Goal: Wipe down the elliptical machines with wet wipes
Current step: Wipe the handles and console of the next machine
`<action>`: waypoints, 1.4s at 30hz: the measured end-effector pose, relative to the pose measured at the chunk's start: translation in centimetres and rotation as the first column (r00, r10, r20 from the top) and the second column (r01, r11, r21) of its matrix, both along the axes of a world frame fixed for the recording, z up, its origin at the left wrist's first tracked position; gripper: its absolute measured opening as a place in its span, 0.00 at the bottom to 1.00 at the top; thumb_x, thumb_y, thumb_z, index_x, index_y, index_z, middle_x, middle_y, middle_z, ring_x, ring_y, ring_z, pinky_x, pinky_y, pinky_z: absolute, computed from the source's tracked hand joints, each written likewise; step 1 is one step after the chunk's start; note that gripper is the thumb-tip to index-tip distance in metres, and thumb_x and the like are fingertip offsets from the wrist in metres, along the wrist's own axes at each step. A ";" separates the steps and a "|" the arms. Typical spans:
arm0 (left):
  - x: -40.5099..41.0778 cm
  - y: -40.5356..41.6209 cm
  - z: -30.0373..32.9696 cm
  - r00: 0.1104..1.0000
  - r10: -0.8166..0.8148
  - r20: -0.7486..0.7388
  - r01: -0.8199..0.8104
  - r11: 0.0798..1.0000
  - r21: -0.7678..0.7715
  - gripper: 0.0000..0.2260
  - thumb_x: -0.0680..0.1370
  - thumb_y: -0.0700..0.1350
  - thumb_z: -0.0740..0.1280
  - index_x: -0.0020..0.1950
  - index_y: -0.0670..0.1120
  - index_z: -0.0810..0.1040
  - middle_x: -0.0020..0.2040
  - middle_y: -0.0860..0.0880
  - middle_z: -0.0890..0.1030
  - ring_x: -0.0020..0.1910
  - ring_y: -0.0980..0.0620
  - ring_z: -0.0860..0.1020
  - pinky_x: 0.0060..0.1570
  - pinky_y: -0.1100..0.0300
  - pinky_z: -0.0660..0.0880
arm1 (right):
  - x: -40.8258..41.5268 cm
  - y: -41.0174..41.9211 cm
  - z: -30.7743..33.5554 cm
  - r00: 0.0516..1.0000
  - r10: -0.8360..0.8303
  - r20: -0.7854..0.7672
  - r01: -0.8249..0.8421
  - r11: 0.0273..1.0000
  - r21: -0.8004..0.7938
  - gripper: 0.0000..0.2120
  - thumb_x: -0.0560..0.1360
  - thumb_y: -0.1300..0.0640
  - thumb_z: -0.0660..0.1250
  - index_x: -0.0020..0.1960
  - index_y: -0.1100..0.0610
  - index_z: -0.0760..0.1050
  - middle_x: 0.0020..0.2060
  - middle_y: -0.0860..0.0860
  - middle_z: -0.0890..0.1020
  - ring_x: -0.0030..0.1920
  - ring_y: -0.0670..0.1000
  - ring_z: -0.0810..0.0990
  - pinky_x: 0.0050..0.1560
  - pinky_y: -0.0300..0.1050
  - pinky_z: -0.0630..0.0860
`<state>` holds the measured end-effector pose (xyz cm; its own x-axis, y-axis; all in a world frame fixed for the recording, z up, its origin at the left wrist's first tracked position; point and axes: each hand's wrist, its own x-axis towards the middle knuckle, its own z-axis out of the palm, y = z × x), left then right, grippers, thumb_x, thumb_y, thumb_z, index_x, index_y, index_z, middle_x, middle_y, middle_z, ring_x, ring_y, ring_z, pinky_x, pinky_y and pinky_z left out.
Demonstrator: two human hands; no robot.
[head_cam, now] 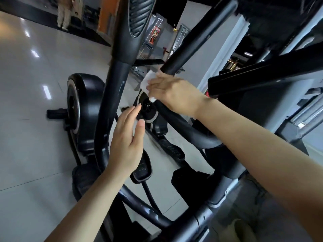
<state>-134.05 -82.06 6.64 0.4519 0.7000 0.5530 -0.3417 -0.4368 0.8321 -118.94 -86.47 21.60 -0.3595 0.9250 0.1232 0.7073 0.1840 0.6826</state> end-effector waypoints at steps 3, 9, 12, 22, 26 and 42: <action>0.5 -0.5 0.3 1.000 -0.016 -0.004 0.016 1.000 0.018 0.22 0.82 0.52 0.54 0.75 0.45 0.67 0.71 0.56 0.67 0.73 0.58 0.64 0.73 0.64 0.60 | -0.4 -3.3 -0.7 0.992 -0.030 -0.119 0.014 0.991 -0.136 0.12 0.75 0.66 0.62 0.53 0.62 0.82 0.58 0.58 0.83 0.61 0.60 0.80 0.60 0.60 0.78; 2.6 -2.0 1.9 0.992 -0.071 -0.103 0.083 0.990 0.117 0.26 0.81 0.56 0.51 0.78 0.49 0.63 0.79 0.48 0.61 0.78 0.53 0.57 0.75 0.62 0.52 | -1.1 -11.7 -2.1 0.928 -0.195 -0.319 0.122 0.964 -0.234 0.14 0.81 0.59 0.58 0.56 0.62 0.81 0.65 0.54 0.79 0.71 0.52 0.71 0.69 0.47 0.70; 3.7 -2.9 2.2 0.988 -0.054 -0.148 0.089 0.966 0.242 0.30 0.79 0.60 0.48 0.78 0.49 0.62 0.79 0.46 0.58 0.78 0.49 0.55 0.73 0.65 0.47 | -1.4 -14.4 -2.5 0.898 -0.210 -0.387 0.141 0.970 -0.201 0.12 0.80 0.61 0.62 0.57 0.64 0.81 0.64 0.55 0.79 0.70 0.53 0.72 0.71 0.46 0.68; 4.3 -2.9 0.5 0.966 0.090 -0.242 0.042 0.871 0.489 0.27 0.81 0.58 0.49 0.77 0.47 0.65 0.80 0.44 0.57 0.79 0.42 0.55 0.76 0.50 0.52 | -0.9 -23.5 -1.7 0.831 -0.356 -0.429 0.362 0.930 -0.070 0.15 0.80 0.57 0.59 0.58 0.60 0.81 0.61 0.53 0.81 0.61 0.51 0.80 0.56 0.52 0.80; 4.6 -3.1 0.1 0.967 0.118 -0.226 0.024 0.841 0.540 0.27 0.82 0.60 0.49 0.77 0.48 0.65 0.79 0.45 0.59 0.78 0.43 0.56 0.75 0.50 0.53 | -1.7 -17.9 0.7 0.886 -0.079 -0.458 0.225 0.935 0.275 0.12 0.81 0.65 0.61 0.60 0.65 0.80 0.63 0.58 0.79 0.66 0.55 0.77 0.66 0.52 0.74; 3.7 0.0 4.6 0.986 -0.164 -0.007 0.162 0.981 -0.102 0.21 0.85 0.47 0.55 0.78 0.53 0.59 0.72 0.58 0.67 0.70 0.63 0.66 0.71 0.64 0.61 | 0.4 -1.1 -1.2 0.910 0.136 -0.391 0.152 0.769 0.621 0.16 0.72 0.73 0.66 0.58 0.66 0.80 0.61 0.60 0.80 0.65 0.61 0.76 0.60 0.47 0.74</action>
